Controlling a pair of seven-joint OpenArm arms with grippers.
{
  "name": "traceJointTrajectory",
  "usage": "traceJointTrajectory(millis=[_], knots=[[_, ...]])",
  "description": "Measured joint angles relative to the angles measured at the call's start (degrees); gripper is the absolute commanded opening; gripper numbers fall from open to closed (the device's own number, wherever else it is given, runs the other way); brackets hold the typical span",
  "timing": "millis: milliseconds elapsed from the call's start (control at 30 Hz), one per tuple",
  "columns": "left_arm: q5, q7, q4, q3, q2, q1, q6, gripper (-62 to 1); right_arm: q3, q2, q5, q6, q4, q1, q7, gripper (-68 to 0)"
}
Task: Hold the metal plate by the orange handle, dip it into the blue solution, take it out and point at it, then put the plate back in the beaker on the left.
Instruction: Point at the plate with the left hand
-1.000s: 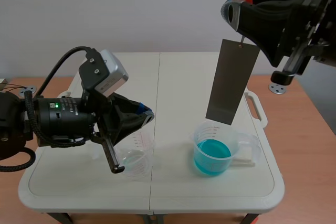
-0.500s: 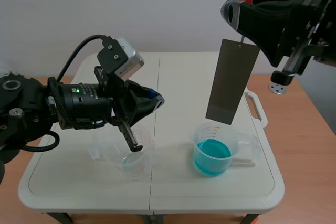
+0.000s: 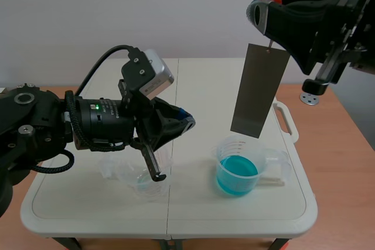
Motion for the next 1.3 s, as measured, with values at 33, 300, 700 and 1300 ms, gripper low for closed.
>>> traceJointTrajectory(millis=[33, 300, 700, 1300], knots=[[0.00, 0.00, 0.00, 0.00, 0.00, 0.00, 0.00, -59.4, 0.00, 0.00, 0.00, 0.00, 0.00, 0.00, 0.00, -66.4], [0.00, 0.00, 0.00, 0.00, 0.00, 0.00, 0.00, -59.4, 0.00, 0.00, 0.00, 0.00, 0.00, 0.00, 0.00, -66.4], [-0.72, -2.64, 9.22, -14.75, -5.29, 11.06, 2.01, -59.4, 0.00, 0.00, 0.00, 0.02, 0.00, 0.00, -0.85, -66.4], [-6.73, -8.20, 21.94, -43.65, -15.52, 51.65, 2.62, -59.4, 0.00, 0.00, 0.00, 0.02, 0.00, 0.00, -1.09, -66.4]])
